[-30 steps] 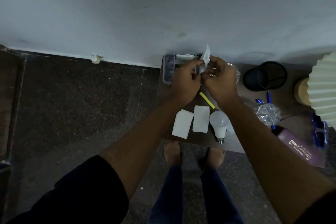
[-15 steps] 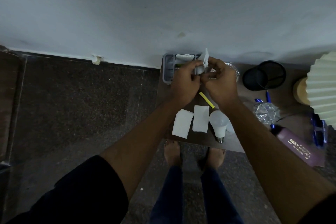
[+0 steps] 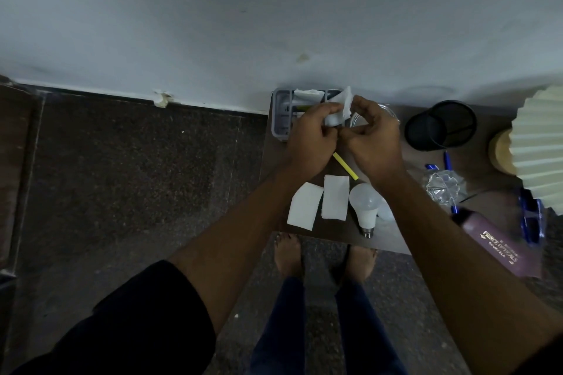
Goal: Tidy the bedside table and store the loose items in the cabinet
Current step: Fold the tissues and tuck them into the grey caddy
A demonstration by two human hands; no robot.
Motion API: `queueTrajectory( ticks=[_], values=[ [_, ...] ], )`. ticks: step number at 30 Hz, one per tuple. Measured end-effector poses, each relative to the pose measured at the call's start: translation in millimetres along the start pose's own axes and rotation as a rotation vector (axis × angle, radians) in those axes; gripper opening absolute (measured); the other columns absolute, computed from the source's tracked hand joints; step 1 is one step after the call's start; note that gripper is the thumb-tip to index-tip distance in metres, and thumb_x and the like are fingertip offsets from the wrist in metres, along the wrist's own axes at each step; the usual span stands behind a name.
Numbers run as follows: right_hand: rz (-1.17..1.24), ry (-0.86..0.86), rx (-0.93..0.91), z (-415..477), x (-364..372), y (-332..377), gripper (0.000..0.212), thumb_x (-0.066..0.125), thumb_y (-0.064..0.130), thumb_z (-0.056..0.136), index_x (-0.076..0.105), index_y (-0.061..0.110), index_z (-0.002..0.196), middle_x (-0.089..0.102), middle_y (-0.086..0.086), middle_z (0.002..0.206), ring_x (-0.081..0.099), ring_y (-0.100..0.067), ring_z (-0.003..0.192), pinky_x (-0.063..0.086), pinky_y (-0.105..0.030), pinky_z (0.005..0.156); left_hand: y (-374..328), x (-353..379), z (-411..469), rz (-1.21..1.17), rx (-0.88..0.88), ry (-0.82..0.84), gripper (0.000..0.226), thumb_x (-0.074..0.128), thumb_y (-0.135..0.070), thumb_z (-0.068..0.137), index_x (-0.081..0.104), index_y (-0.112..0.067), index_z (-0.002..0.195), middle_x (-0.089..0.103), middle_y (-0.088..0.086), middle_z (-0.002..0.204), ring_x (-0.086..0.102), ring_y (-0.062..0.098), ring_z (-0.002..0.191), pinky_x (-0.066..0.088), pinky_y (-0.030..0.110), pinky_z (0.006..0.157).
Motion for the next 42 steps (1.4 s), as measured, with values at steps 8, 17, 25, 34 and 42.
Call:
queueTrajectory(
  ticks=[8,17,25,34,42],
  values=[
    [-0.035,-0.05,0.031,-17,-12,0,0.059,0.072,0.0,0.085,0.054,0.03,0.132,0.061,0.039,0.103,0.074,-0.012,0.075,0.062,-0.028,0.072,-8,-3,-17,0.003,0.03,-0.002,0.046,0.058,0.007,0.088,0.063,-0.008,0.131,0.06,0.007,0.138,0.058,0.018,0.127,0.052,0.026,0.103],
    [-0.042,-0.136,0.033,-50,-11,-16,0.035,0.075,0.005,0.087,0.064,0.013,0.12,0.063,0.022,0.101,0.067,0.01,0.074,0.053,-0.011,0.065,26,-21,-63,-0.03,-0.04,-0.082,0.037,0.058,0.001,0.088,0.068,-0.012,0.121,0.07,0.002,0.114,0.066,0.006,0.089,0.056,0.022,0.078],
    [-0.319,0.019,0.074,-89,32,-55,0.02,0.077,0.013,0.085,0.072,0.015,0.104,0.074,0.006,0.104,0.066,-0.007,0.063,0.048,-0.014,0.067,94,-39,-111,0.035,-0.342,-0.131,0.029,0.064,-0.004,0.089,0.07,-0.012,0.117,0.071,0.003,0.119,0.064,0.01,0.105,0.051,0.018,0.087],
    [-0.737,0.223,0.048,-107,75,-89,0.045,0.071,0.03,0.091,0.063,0.016,0.133,0.063,-0.005,0.124,0.068,-0.023,0.101,0.06,-0.042,0.08,135,-48,-124,0.163,-0.423,-0.146,0.029,0.064,-0.003,0.089,0.069,-0.012,0.116,0.07,0.003,0.116,0.057,0.002,0.096,0.037,-0.005,0.069],
    [-0.958,0.301,0.058,-109,91,-103,0.05,0.059,0.033,0.099,0.051,0.017,0.145,0.055,-0.01,0.136,0.066,-0.027,0.107,0.061,-0.041,0.081,156,-58,-120,0.191,-0.463,-0.166,0.025,0.066,-0.009,0.089,0.07,-0.014,0.114,0.066,0.004,0.118,0.058,0.005,0.097,0.035,0.001,0.072]
  ],
)
Point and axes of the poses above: each hand's wrist, its own z-axis towards the middle knuckle, its own x-axis out of the palm, y = z × x, the point moved 8 cm from there along z, towards the middle knuckle
